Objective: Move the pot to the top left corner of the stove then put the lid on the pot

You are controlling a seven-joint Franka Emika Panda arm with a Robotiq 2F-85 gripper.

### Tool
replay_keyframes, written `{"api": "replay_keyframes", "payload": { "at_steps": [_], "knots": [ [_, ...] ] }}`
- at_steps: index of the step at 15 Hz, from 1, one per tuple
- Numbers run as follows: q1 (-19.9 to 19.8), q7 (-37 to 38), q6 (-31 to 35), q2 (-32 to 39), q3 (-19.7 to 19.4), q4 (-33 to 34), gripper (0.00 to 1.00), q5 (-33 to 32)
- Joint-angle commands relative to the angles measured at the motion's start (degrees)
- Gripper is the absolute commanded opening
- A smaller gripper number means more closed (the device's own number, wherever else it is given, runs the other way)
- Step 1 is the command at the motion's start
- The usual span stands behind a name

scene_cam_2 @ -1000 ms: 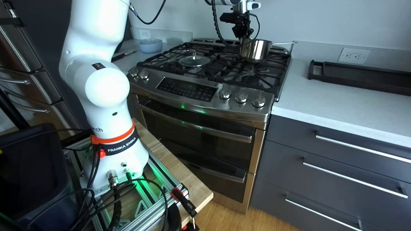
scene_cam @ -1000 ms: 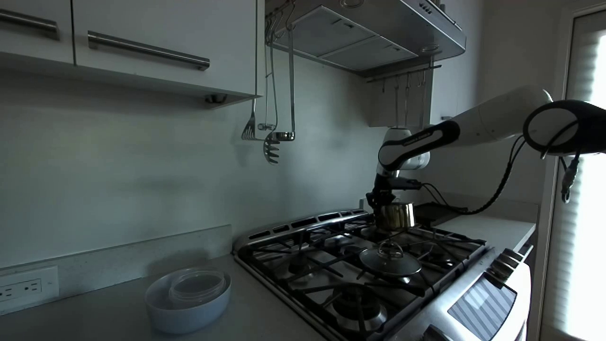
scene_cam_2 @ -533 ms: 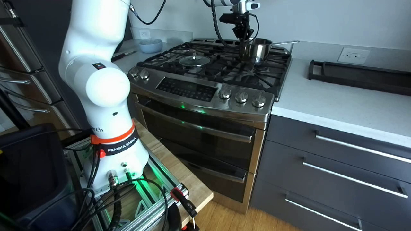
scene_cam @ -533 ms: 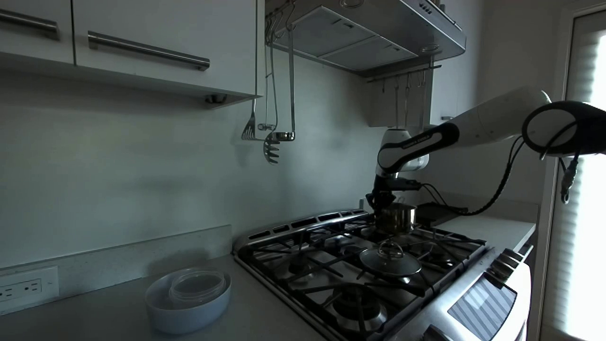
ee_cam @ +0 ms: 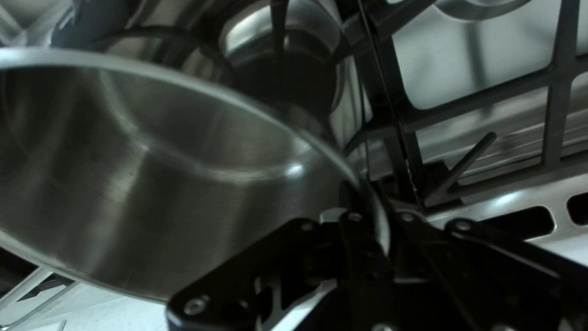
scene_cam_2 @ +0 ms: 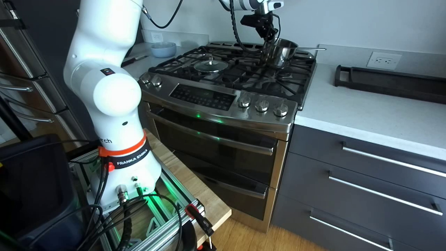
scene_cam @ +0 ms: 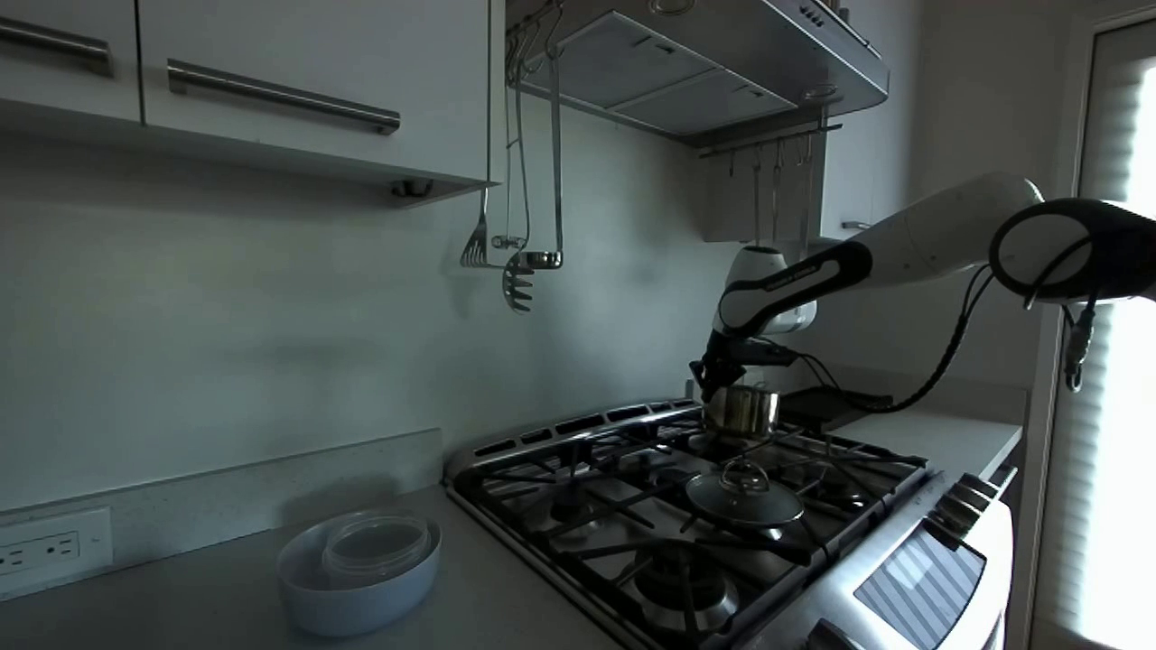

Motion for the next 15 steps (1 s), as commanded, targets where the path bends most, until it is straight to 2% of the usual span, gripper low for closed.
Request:
{"api": "replay_keyframes", "payload": {
  "at_steps": [1,7,15],
  "knots": [
    [1.3,1.9,1.2,0.3,-1.3,0.5,0.02,-1.0],
    [3.8,4.7,3.0,0.9,-3.7,0.6,0.02,-5.9],
    [5.4,3.0,3.0,3.2,-4.1,2.0,0.02,-10.8]
  ]
}}
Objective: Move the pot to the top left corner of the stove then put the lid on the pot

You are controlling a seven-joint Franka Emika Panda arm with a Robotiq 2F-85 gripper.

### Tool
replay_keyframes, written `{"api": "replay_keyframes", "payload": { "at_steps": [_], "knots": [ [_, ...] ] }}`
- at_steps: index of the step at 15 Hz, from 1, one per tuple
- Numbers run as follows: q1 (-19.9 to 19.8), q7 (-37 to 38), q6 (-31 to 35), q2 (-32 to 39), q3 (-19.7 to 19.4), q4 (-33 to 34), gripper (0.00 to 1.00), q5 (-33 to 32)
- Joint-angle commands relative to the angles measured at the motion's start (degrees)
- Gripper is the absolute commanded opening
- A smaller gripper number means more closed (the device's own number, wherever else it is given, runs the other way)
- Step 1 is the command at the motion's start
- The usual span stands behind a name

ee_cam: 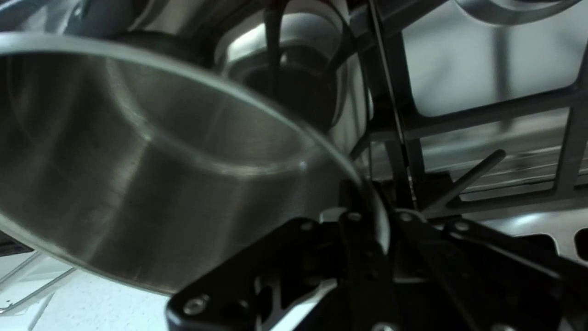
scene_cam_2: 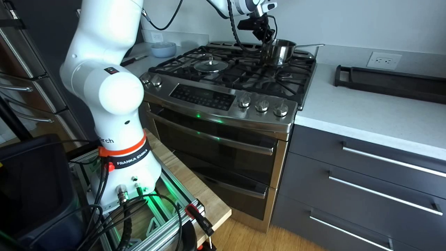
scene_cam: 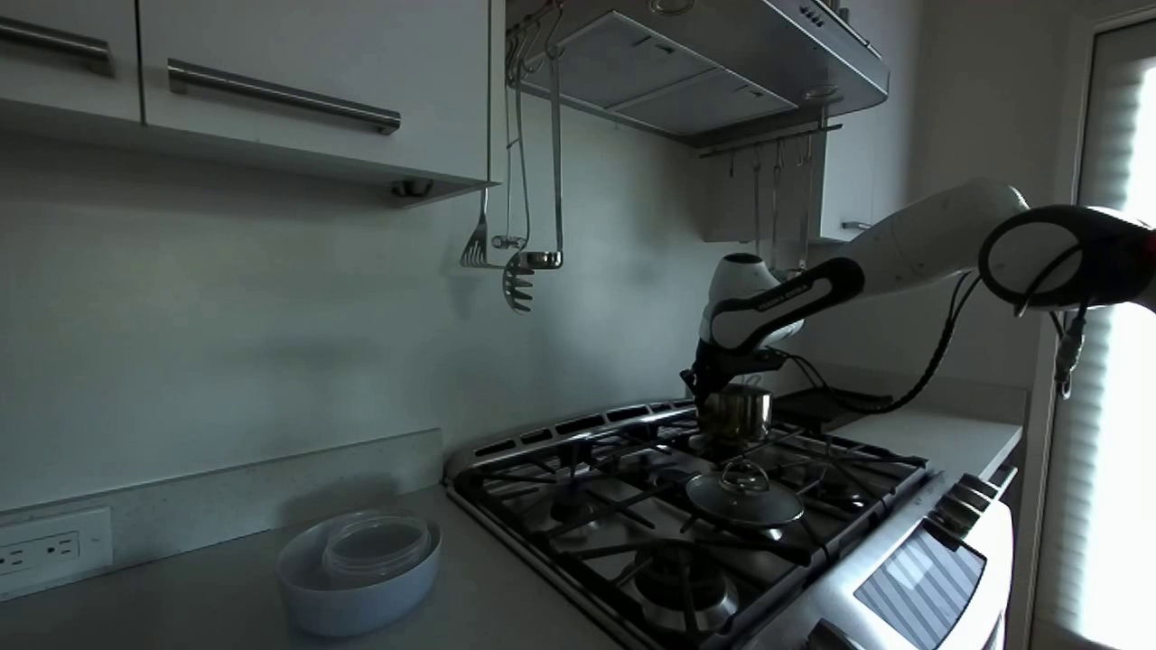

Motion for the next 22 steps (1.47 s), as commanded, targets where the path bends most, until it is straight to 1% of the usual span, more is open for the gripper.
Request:
{"api": "replay_keyframes", "payload": {
  "at_steps": [1,7,11,15,22],
  "knots": [
    [0.7,-0.7,1.0,1.9,-1.2,2.1,0.02,-2.5],
    [0.3,-1.0,1.3,3.1,-1.3,2.9,0.02,-2.4],
    [1.3,0.9,0.1,3.5,-2.2,4.1,0.02,-3.1],
    [2.0,0.6,-1.5,3.3,-2.7,4.5,0.02,-4.2],
    [1.9,1.0,-1.0,4.6,-3.3,5.7,0.02,-5.0]
  ]
}}
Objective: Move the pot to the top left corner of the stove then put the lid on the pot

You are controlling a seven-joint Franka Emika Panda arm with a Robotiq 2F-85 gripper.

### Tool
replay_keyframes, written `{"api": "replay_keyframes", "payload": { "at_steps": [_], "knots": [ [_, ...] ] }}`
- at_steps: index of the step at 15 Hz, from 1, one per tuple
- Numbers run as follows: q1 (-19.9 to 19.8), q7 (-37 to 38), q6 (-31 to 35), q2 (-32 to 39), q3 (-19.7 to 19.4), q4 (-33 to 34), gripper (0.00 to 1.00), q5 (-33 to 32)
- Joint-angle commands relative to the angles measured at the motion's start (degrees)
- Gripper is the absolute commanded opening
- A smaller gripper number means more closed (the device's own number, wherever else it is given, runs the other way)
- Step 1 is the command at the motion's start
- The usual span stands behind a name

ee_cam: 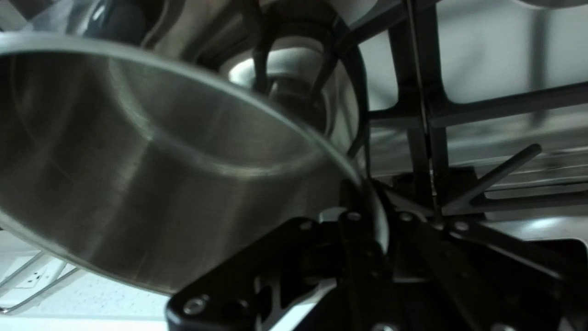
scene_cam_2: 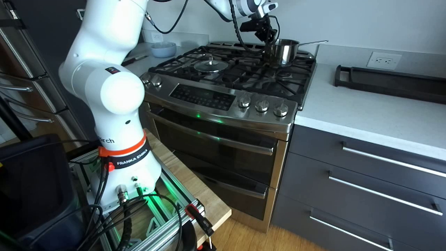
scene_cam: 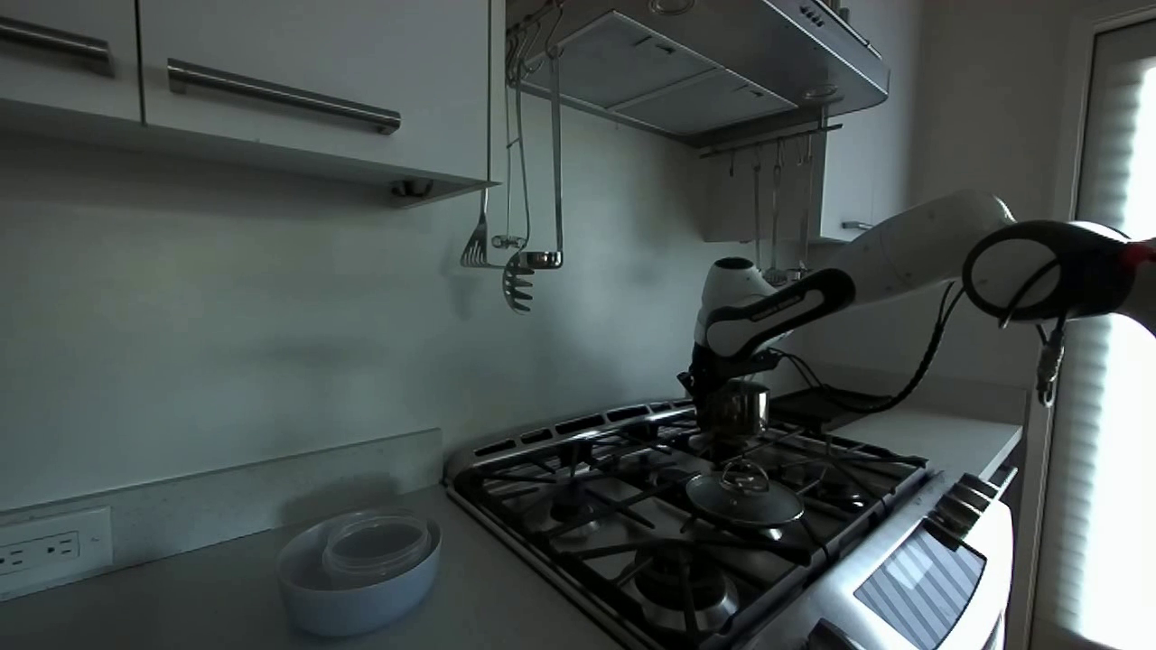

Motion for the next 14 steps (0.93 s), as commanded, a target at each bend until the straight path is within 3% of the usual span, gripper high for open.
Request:
{"api": "replay_keyframes", "payload": {
  "at_steps": [1,4,6,14],
  "knots": [
    [0.4,0.3,-0.6,1.7,-1.4,2.0,0.02,-1.5],
    [0.2,0.3,-0.6,2.0,-1.3,2.3,0.02,-0.8],
    [0.2,0.3,-0.9,1.9,-1.1,2.5,0.34,-0.4],
    [0.0,-0.4,-3.2,-2.1,-0.1,2.2,0.94,1.2]
  ]
}}
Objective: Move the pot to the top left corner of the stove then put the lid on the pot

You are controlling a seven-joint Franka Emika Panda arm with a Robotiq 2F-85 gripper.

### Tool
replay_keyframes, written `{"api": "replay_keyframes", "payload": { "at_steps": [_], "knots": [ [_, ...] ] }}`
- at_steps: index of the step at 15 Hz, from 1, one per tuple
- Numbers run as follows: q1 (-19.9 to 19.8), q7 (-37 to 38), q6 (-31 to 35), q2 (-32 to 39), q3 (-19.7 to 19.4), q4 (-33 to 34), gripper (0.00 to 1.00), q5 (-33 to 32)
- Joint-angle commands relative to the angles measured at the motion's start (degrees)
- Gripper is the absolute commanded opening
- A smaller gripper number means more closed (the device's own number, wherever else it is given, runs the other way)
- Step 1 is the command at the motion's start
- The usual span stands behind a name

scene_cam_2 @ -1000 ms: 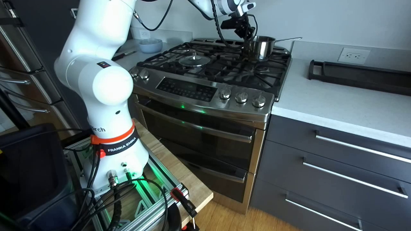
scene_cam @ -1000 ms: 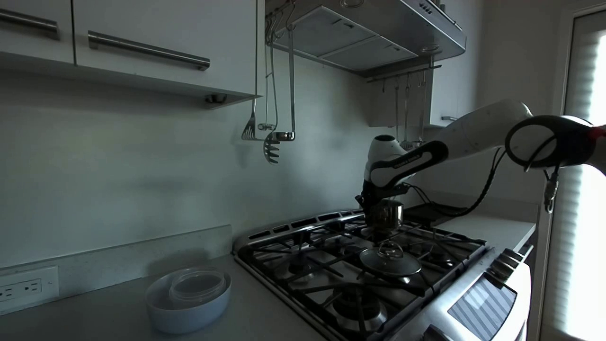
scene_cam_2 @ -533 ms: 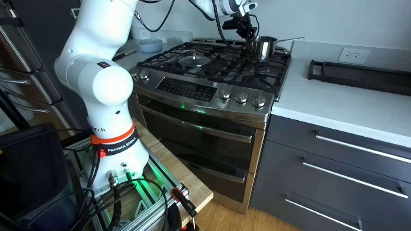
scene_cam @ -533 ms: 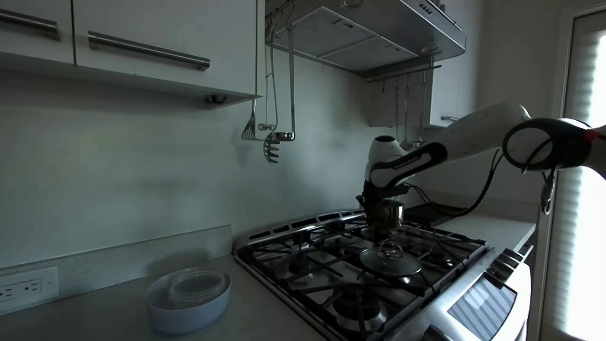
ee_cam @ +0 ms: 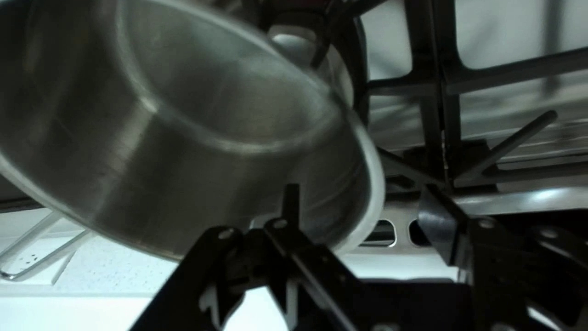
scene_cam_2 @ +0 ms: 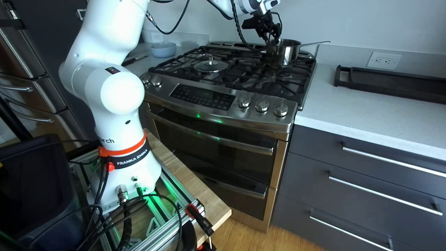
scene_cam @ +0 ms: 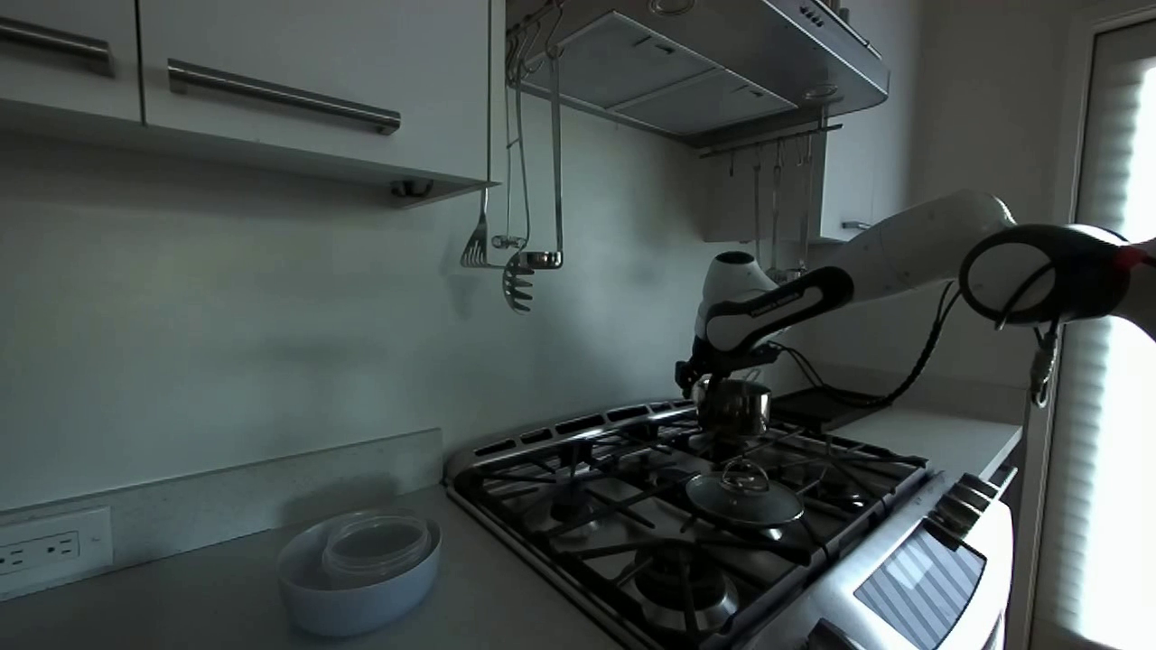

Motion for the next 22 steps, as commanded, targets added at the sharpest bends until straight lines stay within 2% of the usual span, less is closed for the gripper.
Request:
{"api": "replay_keyframes", "payload": {
  "at_steps": [1,6,10,13,17,18,19,22],
  "knots": [
    [-0.4,-1.2,-3.6,-3.7,1.4,-0.3,0.99,2.1],
    [-2.2,-5.1,-10.0,-9.1,5.9,-0.6,1.0,9.4],
    [-2.4,-7.5,-21.8,-13.2,7.9,-0.6,1.0,13.2],
    [-2.7,-12.5,-27.3,-16.7,9.1,-2.7,1.0,16.6],
    [-3.4,-20.4,-29.2,-20.5,10.1,-7.3,1.0,22.2],
    [-3.6,-20.9,-27.0,-20.8,10.0,-8.3,1.0,24.1],
    [-2.9,-17.9,-28.8,-17.8,10.1,-3.3,1.0,20.4],
    [-3.4,-19.4,-28.5,-18.9,10.2,-5.1,1.0,22.2]
  ]
}}
